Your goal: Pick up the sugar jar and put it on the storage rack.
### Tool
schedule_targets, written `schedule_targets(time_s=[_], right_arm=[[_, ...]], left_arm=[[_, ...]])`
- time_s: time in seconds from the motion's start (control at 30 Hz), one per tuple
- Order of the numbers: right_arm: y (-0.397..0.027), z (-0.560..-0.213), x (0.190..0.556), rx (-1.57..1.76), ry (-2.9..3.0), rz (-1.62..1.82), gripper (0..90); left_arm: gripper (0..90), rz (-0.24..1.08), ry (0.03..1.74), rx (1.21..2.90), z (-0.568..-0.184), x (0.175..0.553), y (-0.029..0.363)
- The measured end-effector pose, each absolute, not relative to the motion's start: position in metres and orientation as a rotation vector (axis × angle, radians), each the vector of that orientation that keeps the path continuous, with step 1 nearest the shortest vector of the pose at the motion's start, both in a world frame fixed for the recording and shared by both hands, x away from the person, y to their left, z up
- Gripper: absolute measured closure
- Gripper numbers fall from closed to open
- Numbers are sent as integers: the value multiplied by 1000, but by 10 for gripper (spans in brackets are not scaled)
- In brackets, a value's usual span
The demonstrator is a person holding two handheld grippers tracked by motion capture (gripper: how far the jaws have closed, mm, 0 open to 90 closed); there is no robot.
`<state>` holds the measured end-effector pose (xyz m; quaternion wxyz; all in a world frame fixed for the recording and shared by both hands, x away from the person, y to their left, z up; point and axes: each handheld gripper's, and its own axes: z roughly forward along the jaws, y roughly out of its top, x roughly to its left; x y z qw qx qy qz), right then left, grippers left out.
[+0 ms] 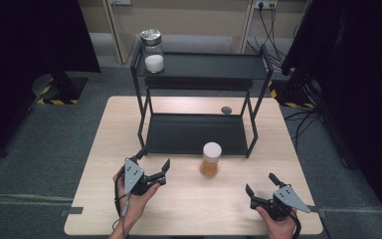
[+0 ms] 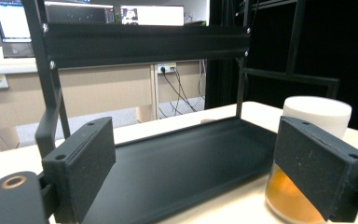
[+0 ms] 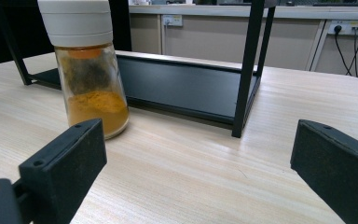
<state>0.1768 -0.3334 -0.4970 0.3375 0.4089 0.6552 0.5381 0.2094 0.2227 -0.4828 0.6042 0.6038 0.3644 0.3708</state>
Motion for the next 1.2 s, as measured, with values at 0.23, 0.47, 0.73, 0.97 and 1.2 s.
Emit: schedule_targets(time_s=[0.23, 0.47, 0.73, 0.97, 1.2], right_arm=[[-333, -497, 177, 1063, 1711, 1399, 37], [-333, -497, 177, 1063, 1712, 1399, 37], [-333, -497, 177, 1057, 1709, 1401, 36], [-333, -497, 177, 1056, 1710, 1397, 36], [-332, -497, 177, 1056, 1710, 1394, 36]], left_arm=[[120, 822, 931, 1415, -507, 204, 231], [120, 821, 962, 1413, -518, 199, 234], [119, 819, 969, 1417, -522, 198, 234], [118, 815, 970, 1407, -524, 197, 234], [118, 811, 970, 1408, -523, 197, 235]])
